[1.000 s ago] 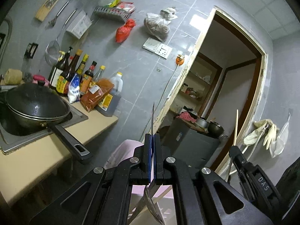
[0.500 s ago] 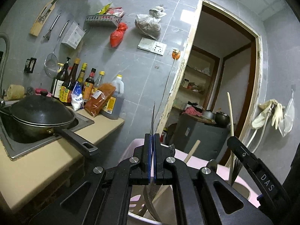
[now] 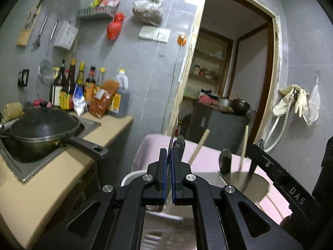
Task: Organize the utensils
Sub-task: 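Lower the spoon and chopstick into the caddy and open both grippers, then move both grippers back down to the remaining utensils on the cloth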
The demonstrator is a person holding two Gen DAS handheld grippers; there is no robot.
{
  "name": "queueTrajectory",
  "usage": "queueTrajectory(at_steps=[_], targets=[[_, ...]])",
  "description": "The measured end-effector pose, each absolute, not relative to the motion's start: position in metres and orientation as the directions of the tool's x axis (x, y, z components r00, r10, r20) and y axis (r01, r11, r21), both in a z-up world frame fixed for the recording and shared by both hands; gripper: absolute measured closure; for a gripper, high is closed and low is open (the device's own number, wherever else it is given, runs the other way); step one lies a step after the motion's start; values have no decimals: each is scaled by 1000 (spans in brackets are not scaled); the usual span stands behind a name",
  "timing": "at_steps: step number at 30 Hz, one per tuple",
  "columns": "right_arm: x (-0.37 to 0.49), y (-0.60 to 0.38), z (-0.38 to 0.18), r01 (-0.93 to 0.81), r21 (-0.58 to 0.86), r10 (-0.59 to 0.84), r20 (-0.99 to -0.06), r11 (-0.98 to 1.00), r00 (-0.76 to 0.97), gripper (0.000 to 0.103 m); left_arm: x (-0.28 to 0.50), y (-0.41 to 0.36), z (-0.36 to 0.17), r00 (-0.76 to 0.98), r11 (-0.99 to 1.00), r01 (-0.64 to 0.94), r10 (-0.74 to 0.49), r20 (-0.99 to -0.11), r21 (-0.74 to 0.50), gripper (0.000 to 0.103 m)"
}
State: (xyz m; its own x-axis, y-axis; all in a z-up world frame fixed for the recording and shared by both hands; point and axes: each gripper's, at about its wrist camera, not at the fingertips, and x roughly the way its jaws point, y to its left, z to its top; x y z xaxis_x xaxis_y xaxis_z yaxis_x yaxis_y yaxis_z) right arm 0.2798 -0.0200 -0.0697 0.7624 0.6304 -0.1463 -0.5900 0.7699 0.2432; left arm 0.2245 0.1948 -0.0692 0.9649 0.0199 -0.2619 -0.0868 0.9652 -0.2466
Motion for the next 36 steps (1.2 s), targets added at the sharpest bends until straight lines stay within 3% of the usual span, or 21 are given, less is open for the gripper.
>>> queueTrajectory(at_steps=[3,6,9,11,13,14,16,17,29,36], targets=[[273,-27,-59,-583,248,627,-160,773,763,81,222,196,-64,953,956,-79,-10,-302,-282,76],[267,-37,-47,-578,245,620,-157,779,769,73,215,194,-55,947,947,-85,-19,-320,-309,71],[263,-53,-32,-561,251,605,-158,789,780,47,211,185,-43,940,951,-97,-9,-341,-293,60],[260,-66,-19,-545,247,588,-159,801,793,40,207,178,-32,940,951,-97,-9,-340,-294,41],[258,-79,-8,-525,240,568,-171,817,805,23,202,169,-21,943,953,-110,10,-333,-284,26],[257,-87,-3,-514,239,557,-177,824,811,20,201,164,-16,944,955,-112,16,-330,-274,19],[255,-103,7,-497,231,539,-189,837,821,3,199,151,-4,944,964,-117,33,-328,-238,14],[255,-111,10,-490,225,532,-197,842,824,0,198,145,-1,943,968,-119,41,-329,-220,10],[254,-187,19,-364,40,358,-316,931,879,0,188,66,3,927,984,-86,21,-374,-158,9],[270,-220,-11,-337,-5,305,-411,941,859,0,203,22,-29,884,995,8,-56,-464,-104,9]])
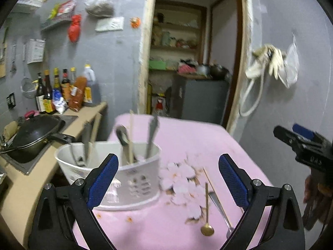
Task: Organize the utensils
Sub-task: 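Move both grippers back down to the remaining utensils on the cloth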
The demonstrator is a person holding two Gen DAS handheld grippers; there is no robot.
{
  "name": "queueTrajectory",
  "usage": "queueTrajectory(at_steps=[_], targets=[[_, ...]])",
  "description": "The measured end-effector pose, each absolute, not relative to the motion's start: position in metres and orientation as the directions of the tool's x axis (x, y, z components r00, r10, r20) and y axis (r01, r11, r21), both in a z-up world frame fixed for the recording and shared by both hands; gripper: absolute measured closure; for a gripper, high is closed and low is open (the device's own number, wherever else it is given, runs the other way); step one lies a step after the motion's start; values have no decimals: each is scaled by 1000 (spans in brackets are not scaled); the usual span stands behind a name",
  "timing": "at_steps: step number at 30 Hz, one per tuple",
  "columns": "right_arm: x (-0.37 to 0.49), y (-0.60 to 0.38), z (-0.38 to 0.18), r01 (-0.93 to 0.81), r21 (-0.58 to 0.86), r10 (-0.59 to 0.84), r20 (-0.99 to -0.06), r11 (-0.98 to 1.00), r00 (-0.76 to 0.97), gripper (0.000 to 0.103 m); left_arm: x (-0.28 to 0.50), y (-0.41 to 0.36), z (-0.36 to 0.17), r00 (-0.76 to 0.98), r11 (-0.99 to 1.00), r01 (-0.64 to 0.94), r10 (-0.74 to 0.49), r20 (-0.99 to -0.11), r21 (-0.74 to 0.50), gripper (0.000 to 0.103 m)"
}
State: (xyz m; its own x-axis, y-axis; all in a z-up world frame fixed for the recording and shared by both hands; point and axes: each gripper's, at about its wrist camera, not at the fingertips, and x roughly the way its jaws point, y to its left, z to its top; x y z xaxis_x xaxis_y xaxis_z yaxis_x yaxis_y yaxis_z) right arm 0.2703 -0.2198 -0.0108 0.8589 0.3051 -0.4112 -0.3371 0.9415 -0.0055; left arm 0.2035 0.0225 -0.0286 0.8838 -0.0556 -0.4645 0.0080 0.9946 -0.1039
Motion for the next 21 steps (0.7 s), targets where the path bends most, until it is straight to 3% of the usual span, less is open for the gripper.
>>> queueTrajectory(at_steps=[8,10,15,17,21], targets=[[301,-236,-63,-376,26,319,-585,926,746,0,226,-8,-79,780,991,74,-125,-613,-108,9],[308,-237,-77,-401,59,349,-617,914,705,9,232,-15,-91,761,991,92,-136,-635,-101,11],[322,-231,-102,-442,83,379,-668,893,641,30,247,-33,-117,698,984,156,-172,-695,-87,40],[327,-226,-110,-464,87,390,-687,882,613,40,255,-36,-130,660,977,180,-207,-722,-116,61],[334,-218,-123,-513,105,425,-711,852,561,51,268,-37,-150,592,969,185,-245,-768,-166,76]])
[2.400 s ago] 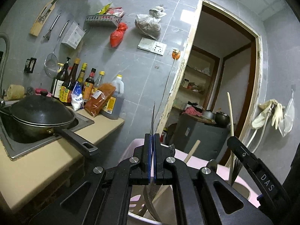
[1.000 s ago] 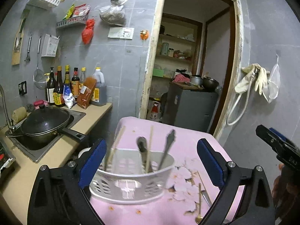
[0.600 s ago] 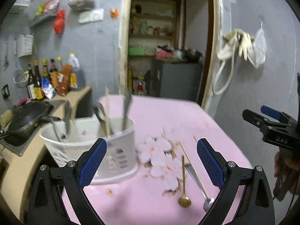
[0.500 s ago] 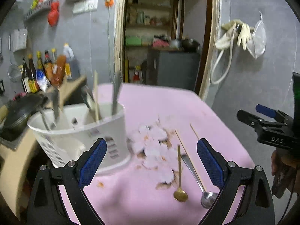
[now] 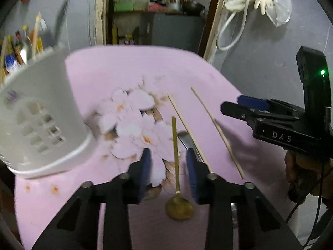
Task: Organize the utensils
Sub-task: 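Move both grippers back down to the remaining utensils on the cloth, then grasp another gold spoon with the left gripper while the right grasps a wooden chopstick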
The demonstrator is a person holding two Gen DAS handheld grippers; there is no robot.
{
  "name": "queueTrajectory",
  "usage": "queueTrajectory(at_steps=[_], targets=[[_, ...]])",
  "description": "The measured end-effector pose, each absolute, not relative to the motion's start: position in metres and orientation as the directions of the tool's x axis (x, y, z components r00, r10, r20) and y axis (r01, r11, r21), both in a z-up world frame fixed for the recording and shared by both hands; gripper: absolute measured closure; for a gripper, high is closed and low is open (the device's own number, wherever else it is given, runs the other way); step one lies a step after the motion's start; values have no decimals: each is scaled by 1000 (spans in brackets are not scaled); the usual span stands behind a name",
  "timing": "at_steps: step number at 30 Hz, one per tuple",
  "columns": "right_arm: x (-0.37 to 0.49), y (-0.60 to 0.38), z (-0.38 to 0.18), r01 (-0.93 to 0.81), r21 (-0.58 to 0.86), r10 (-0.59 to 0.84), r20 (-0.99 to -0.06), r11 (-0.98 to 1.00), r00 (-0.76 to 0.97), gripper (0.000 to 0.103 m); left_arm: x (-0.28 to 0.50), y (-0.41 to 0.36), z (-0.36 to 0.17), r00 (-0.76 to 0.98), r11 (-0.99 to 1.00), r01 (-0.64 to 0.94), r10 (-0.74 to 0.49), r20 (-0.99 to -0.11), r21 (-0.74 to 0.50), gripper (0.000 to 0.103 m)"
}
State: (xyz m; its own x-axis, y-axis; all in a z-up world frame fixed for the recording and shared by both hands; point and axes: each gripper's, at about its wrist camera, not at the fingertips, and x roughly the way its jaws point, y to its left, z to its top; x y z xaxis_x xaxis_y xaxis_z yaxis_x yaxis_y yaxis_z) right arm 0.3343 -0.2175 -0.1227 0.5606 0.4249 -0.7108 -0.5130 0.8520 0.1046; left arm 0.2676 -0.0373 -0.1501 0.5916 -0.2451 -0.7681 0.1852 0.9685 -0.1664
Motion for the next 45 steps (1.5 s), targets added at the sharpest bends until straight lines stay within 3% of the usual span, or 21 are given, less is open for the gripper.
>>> queueTrajectory(at_steps=[6,10,15,19,21,33,38,42,45], targets=[[343,-209,-138,-543,116,431,-752,832,499,56,283,-42,-166,532,974,171,-216,-818,-146,77],[347,-200,-142,-543,75,388,-781,836,489,57,289,-56,-171,522,978,206,-143,-841,-39,77],[349,-206,-144,-520,53,353,-791,852,499,78,295,-70,-180,536,968,233,-46,-843,95,78],[344,-215,-141,-525,63,363,-791,849,492,92,301,-66,-183,544,975,188,-3,-839,118,97],[341,-216,-140,-523,63,362,-792,850,491,94,305,-59,-184,537,984,163,-24,-843,76,99],[320,-227,-135,-501,65,344,-803,863,487,97,292,-16,-163,553,999,-46,12,-833,-16,100],[319,-233,-135,-487,76,336,-814,870,473,96,278,1,-161,537,992,-86,-33,-843,-93,100],[334,-229,-139,-458,113,346,-814,882,466,78,288,7,-160,512,991,-58,-74,-856,-120,98],[348,-222,-142,-436,137,353,-812,889,464,71,289,3,-159,501,992,-36,-85,-861,-119,94]])
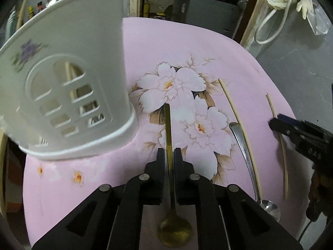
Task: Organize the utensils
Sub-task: 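Grasp another gold spoon with the left gripper while the right grasps a wooden chopstick, then lift the gold spoon and chopstick and carry both toward the white caddy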
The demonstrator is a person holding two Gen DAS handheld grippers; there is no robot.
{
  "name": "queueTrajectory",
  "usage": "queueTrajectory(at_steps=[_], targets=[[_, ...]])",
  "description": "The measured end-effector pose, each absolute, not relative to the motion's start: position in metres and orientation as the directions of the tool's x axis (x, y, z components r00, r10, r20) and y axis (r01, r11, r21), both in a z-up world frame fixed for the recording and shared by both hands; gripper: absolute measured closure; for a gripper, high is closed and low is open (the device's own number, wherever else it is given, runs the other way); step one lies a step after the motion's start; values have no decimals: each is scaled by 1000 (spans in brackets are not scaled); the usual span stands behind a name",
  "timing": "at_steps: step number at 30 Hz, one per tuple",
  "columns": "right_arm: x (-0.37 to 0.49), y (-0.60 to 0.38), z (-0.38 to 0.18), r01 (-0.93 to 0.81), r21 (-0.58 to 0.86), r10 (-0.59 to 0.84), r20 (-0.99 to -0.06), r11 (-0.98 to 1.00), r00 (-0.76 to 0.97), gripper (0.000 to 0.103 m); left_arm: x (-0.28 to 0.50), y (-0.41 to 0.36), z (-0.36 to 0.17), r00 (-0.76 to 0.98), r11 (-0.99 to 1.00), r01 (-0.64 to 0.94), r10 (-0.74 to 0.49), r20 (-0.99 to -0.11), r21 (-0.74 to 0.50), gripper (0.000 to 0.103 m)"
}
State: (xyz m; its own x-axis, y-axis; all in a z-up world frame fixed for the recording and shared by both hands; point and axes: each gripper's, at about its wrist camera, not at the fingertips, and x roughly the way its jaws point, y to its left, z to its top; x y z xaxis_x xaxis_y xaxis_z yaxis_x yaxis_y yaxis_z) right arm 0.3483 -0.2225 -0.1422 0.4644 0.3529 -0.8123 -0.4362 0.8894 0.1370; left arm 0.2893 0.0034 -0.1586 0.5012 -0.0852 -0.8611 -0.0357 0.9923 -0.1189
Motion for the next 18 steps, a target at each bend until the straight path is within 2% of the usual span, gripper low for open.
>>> queueTrajectory(at_steps=[5,12,14,15,16,18], targets=[[363,-215,-147,-411,162,354,-821,897,448,66,299,10,-158,479,985,-30,-137,-867,-172,87],[368,-211,-146,-363,166,317,-854,917,411,66,298,11,-155,448,987,-26,-129,-884,-157,87],[369,-210,-145,-342,175,314,-857,923,409,76,293,13,-156,449,989,-24,-121,-885,-147,90],[368,-211,-144,-328,196,325,-855,924,404,85,293,13,-156,450,990,-24,-111,-886,-137,92],[368,-212,-144,-317,204,327,-854,926,405,93,304,7,-159,449,991,-25,-106,-887,-131,99],[368,-217,-142,-291,240,346,-848,926,401,97,303,10,-159,445,987,-33,-124,-887,-154,100]])
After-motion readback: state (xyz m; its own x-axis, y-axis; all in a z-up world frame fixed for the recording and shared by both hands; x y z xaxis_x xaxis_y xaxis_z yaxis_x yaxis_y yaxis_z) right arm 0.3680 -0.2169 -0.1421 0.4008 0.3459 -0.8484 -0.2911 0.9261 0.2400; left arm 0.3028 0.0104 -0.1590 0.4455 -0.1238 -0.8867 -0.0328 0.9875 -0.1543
